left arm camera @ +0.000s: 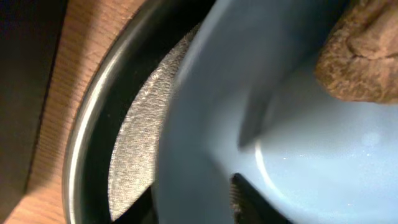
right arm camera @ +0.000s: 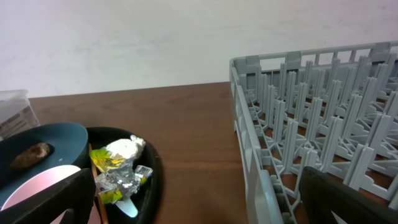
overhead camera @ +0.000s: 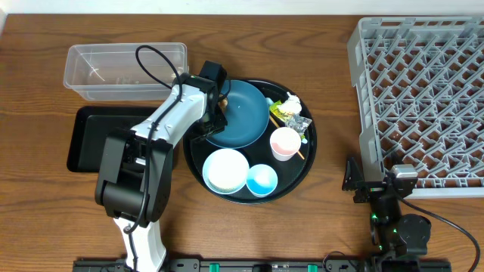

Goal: Sort waste into correct bins and load items into the dishwasher rack
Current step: 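Lift the blue plate with the left gripper over the black tray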

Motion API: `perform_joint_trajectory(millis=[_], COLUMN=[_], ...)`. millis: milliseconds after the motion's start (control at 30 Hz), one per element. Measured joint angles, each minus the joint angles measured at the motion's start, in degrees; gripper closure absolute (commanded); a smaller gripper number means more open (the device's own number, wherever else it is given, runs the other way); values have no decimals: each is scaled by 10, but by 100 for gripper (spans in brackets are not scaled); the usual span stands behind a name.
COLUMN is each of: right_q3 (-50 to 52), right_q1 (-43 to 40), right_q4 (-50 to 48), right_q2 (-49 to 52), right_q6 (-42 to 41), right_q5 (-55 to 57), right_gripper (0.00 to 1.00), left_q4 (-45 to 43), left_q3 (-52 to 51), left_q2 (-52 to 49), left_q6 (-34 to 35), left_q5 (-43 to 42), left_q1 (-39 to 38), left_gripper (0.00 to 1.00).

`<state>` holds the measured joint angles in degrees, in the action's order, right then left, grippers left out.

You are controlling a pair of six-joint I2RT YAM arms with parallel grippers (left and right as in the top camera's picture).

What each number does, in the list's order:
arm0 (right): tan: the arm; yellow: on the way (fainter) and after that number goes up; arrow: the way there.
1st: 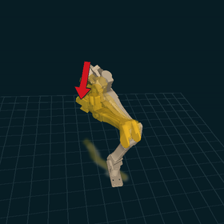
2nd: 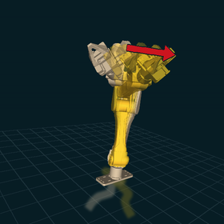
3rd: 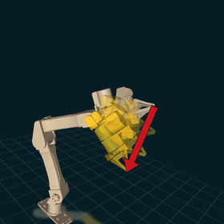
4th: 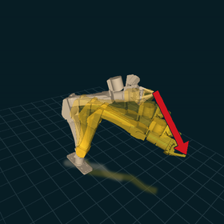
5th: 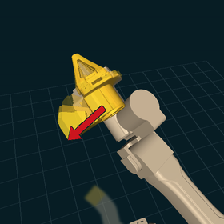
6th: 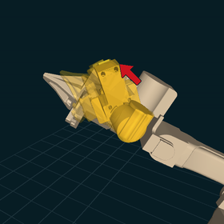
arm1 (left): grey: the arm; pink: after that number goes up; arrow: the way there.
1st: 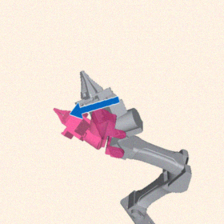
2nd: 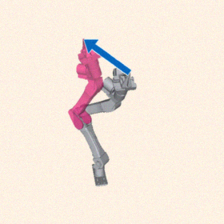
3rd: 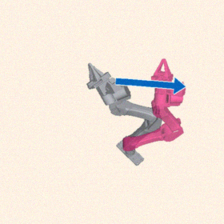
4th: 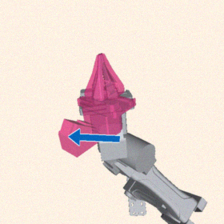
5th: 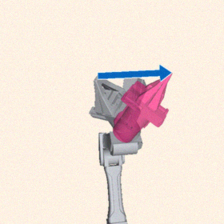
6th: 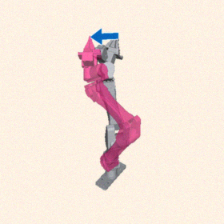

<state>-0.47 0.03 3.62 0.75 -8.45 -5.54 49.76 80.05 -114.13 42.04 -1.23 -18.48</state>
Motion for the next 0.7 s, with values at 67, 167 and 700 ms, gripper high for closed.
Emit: perform_joint_trajectory(millis=[67, 167, 700], right_q3=[0, 0, 0], right_q1=[0, 0, 0], right_q4=[0, 0, 0], right_q2=[0, 0, 0], right_q6=[0, 0, 0], right_q5=[0, 0, 0], right_gripper=[1, 1, 1], left_q4=[2, 4, 12], left_q3=[0, 0, 0], left_q2=[0, 0, 64], left_q6=[-2, -1, 1], left_q5=[0, 0, -6], left_q1=[0, 0, 2], left_gripper=[78, 86, 94])
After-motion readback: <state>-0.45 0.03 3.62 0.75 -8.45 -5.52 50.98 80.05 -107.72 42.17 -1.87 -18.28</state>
